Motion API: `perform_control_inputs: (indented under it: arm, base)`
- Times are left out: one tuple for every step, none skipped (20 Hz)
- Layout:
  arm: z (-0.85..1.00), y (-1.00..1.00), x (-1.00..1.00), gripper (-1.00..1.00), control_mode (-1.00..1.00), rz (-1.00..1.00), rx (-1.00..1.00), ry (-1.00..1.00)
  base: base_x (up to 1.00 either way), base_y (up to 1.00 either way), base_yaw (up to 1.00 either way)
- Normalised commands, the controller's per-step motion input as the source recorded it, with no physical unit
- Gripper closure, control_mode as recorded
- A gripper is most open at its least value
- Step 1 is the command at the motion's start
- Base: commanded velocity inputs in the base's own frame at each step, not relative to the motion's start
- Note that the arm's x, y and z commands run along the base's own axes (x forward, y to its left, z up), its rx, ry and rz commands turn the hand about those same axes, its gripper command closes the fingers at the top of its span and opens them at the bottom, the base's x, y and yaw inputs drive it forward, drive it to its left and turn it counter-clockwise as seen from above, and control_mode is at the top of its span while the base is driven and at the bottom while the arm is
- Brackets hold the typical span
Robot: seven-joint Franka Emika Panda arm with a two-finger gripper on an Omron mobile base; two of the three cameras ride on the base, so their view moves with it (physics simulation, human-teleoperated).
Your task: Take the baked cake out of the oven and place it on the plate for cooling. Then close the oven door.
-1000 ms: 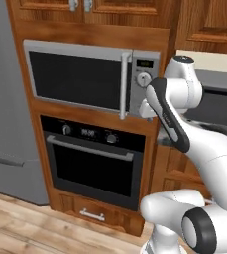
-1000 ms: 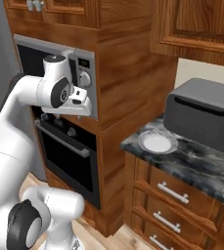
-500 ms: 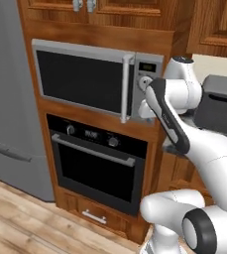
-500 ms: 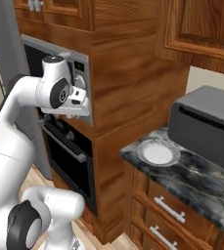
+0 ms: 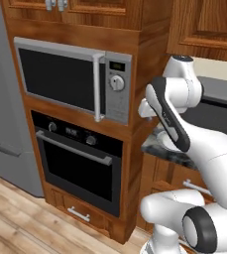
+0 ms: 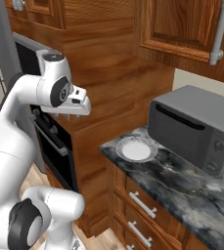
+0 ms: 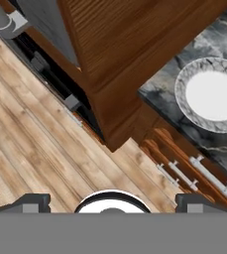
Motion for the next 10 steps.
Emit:
perform_control_inputs:
  arm:
    - [0.0,0.0,0.0,-1.0,1.0,0.0,0.0,0.0]
    - [0.0,0.0,0.0,-1.0,1.0,0.0,0.0,0.0]
    - [0.0,0.0,0.0,-1.0,1.0,0.0,0.0,0.0]
    - [0.0,0.0,0.0,-1.0,1.0,0.0,0.0,0.0]
    - [0.0,0.0,0.0,-1.0,1.0,0.0,0.0,0.0]
    - [0.0,0.0,0.0,-1.0,1.0,0.0,0.0,0.0]
    - [0.0,0.0,0.0,-1.0,1.0,0.0,0.0,0.0]
    - [0.0,0.0,0.0,-1.0,1.0,0.0,0.0,0.0]
    - [0.0,0.0,0.0,-1.0,1.0,0.0,0.0,0.0]
    - [0.0,0.0,0.0,-1.0,1.0,0.0,0.0,0.0]
  base:
    - [-0.14,-0.47,0.12]
    - [-0.14,-0.44,0.13]
    - [-0.14,-0.41,0.13]
    - [-0.11,-0.34,0.13]
    - [-0.06,-0.26,0.13]
    - [-0.05,-0.29,0.17]
    - [-0.09,-0.47,0.27]
    - [-0.11,-0.5,0.27]
    - [-0.14,-0.56,0.28]
    - [-0.18,-0.59,0.28]
